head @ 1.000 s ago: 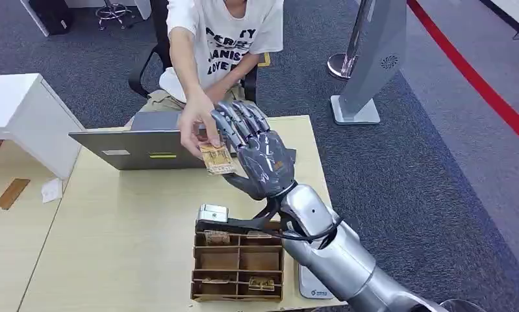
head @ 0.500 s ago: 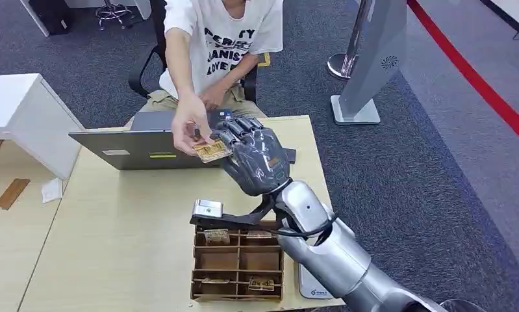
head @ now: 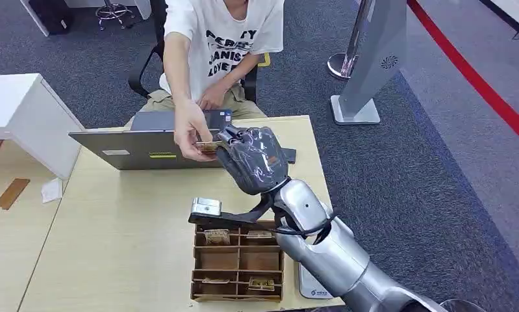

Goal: Pass the card to the sensor for recognition and then transmit it.

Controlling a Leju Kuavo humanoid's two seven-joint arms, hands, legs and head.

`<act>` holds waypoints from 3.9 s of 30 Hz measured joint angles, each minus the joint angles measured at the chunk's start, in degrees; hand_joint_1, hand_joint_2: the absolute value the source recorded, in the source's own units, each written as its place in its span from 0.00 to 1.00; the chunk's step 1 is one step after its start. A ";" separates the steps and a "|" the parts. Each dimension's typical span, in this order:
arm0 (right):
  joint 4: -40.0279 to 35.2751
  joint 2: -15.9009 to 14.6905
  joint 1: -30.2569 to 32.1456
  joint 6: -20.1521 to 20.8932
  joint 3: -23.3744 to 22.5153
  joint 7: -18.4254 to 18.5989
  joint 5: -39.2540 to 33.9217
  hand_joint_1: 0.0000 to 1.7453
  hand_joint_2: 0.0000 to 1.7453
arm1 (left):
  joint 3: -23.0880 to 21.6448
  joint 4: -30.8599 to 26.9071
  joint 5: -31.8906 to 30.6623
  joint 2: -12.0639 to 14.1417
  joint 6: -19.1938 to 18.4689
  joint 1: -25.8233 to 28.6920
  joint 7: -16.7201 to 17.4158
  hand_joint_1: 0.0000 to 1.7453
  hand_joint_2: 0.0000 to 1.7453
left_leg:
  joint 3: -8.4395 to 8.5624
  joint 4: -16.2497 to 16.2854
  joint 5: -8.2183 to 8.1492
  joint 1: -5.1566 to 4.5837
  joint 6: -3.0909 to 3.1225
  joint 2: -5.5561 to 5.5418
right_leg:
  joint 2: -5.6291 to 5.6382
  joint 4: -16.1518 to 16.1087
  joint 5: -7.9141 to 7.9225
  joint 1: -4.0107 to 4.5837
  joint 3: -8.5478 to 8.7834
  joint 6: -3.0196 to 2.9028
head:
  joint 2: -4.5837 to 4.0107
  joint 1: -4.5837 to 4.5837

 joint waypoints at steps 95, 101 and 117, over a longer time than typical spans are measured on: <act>-18.56 -15.10 33.74 21.90 -29.79 -10.34 -49.02 1.00 1.00 | 5.88 0.00 7.98 1.27 1.77 2.54 -2.97 0.00 0.00 | -0.08 0.00 -0.09 -0.01 -0.01 -0.01 | -0.03 -0.04 -0.07 0.00 -0.07 0.04 | 0.00 -0.02; -18.51 -15.61 33.94 22.78 -29.81 -10.12 -48.17 1.00 1.00 | 5.92 0.00 7.98 1.29 1.75 2.54 -2.97 0.00 0.00 | -0.07 0.00 -0.09 -0.01 -0.01 -0.02 | -0.03 -0.04 -0.07 0.00 -0.06 0.04 | 0.00 -0.02; -13.83 -29.34 37.30 33.97 -29.99 -12.26 -47.08 1.00 1.00 | 6.23 0.00 7.39 2.08 1.29 2.60 -3.34 0.00 0.00 | -0.08 0.01 -0.15 -0.06 0.09 -0.03 | -0.10 -0.08 -0.08 -0.03 -0.05 0.06 | 0.00 -0.02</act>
